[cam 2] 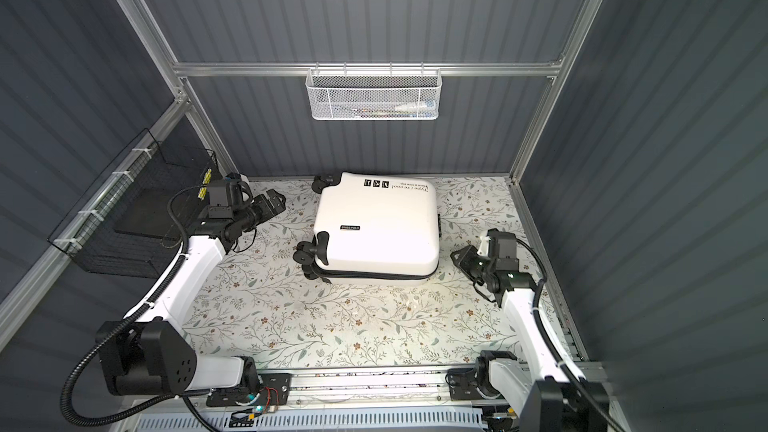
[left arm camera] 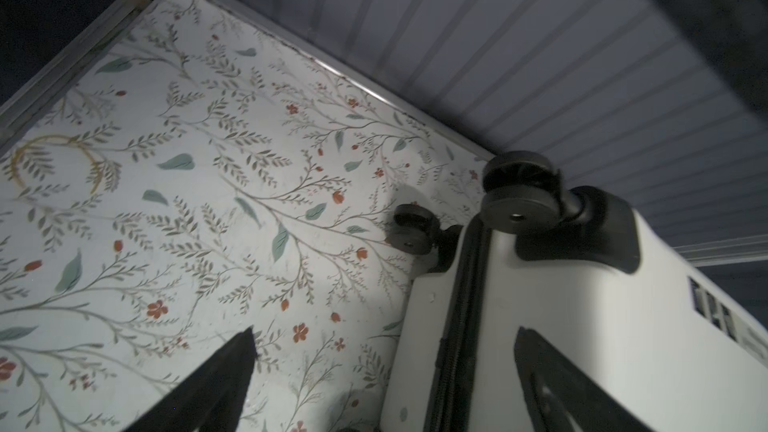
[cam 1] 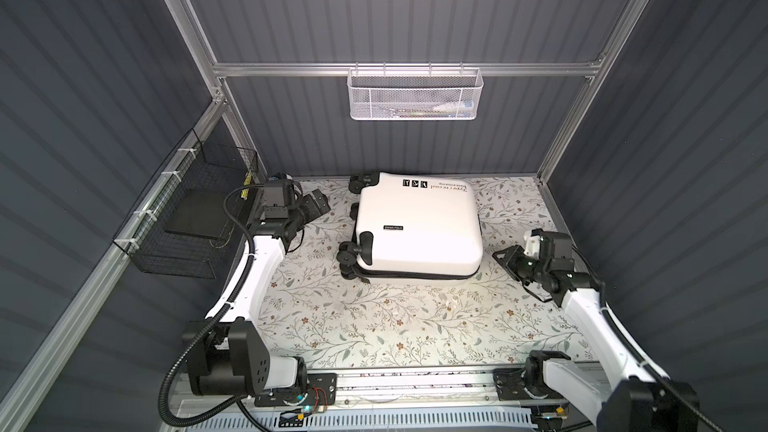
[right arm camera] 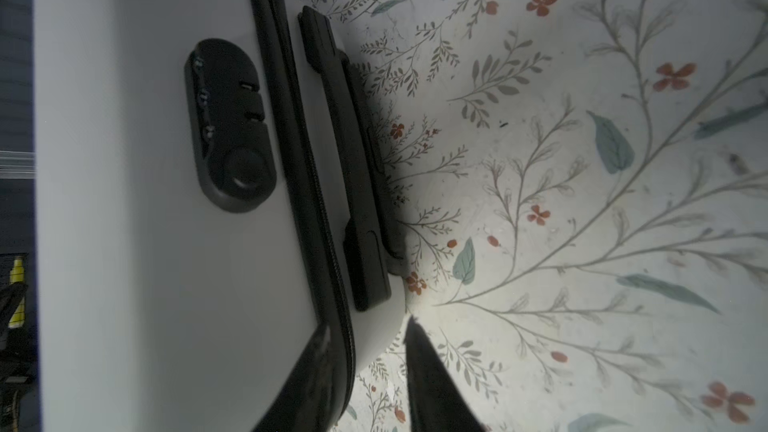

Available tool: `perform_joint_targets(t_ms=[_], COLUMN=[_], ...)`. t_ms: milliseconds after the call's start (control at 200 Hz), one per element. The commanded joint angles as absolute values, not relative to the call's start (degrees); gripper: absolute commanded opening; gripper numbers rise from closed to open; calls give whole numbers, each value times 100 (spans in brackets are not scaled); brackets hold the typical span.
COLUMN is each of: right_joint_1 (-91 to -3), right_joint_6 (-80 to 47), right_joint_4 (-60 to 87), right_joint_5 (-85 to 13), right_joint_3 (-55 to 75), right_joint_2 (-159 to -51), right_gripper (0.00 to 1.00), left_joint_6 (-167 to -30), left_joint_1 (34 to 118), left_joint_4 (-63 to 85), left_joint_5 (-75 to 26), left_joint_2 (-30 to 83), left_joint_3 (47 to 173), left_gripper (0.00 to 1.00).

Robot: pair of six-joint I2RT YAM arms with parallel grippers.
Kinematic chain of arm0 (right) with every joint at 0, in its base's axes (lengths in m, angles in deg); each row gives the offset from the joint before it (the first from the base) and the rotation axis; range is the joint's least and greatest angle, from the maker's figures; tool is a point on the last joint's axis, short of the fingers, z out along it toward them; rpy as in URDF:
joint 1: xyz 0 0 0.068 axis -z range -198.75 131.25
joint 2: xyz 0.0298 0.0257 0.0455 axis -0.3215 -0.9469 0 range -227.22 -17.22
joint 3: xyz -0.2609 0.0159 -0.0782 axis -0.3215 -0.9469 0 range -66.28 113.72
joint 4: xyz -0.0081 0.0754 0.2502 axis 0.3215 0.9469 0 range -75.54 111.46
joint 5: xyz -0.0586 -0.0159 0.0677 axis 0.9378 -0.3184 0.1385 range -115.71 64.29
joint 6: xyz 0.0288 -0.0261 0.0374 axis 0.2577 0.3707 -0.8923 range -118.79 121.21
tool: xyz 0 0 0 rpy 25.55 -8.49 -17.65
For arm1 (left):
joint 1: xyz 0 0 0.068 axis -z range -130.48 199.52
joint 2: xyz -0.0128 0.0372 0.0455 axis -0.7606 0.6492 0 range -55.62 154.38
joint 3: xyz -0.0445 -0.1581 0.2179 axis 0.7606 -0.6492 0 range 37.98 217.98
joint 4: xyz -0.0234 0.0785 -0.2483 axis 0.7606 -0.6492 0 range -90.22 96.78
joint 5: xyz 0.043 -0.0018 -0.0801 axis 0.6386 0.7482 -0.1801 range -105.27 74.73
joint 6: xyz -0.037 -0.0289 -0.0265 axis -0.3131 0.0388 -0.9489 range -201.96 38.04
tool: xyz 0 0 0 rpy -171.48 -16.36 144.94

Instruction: Pack the luggage

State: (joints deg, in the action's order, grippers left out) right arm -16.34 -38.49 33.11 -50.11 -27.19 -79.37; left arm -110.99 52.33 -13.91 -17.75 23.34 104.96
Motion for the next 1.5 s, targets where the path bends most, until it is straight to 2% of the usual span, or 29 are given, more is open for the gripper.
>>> perform_joint_targets(t_ms=[0, 305, 525, 640, 805, 985, 1126, 1496], right_joint_1=[-1629, -2445, -2842, -2836, -2824, -2833, -2848, -3519], right_joint_6=[-3451, -3349, -3679, -3510, -3421, -3221, -3198, -3924], right_joint_4=[3077, 2983, 2933, 3111, 3342, 4128, 4429, 3533], right_joint_5=[-5341, -5623, -5608, -5558, -5434, -5208, -5411, -5526], right_joint_3=[-2323, -1835, -1961, -2009, -2189, -2254, -2550, -3486], right_joint_2=[-8541, -9182, -8400, -8448, -8182, -7247, -6757, -6540], right_gripper=[26, 23, 23, 23, 28, 34, 35, 36], left_joint_6=[-11329, -11320, -11259, -11259, -11263, -11197, -11169, -11303], left_joint_1=[5036, 4833, 4832, 4829, 4829, 4829, 4835, 4838], left_joint_4=[-1885, -1827, -1705, -1649, -1598, -1615, -1551, -1322], left_joint_5=[-1470, -1726, -2035, -2184, -2288, -2318, -2333, -2720], left_joint_2=[2237, 2464, 2697, 2891, 3008, 3077, 3137, 2965], left_joint_3=[10194, 9829, 9700, 9646, 9622, 9621, 9453, 8699], left_gripper=[100, 100, 100, 100, 100, 100, 100, 100])
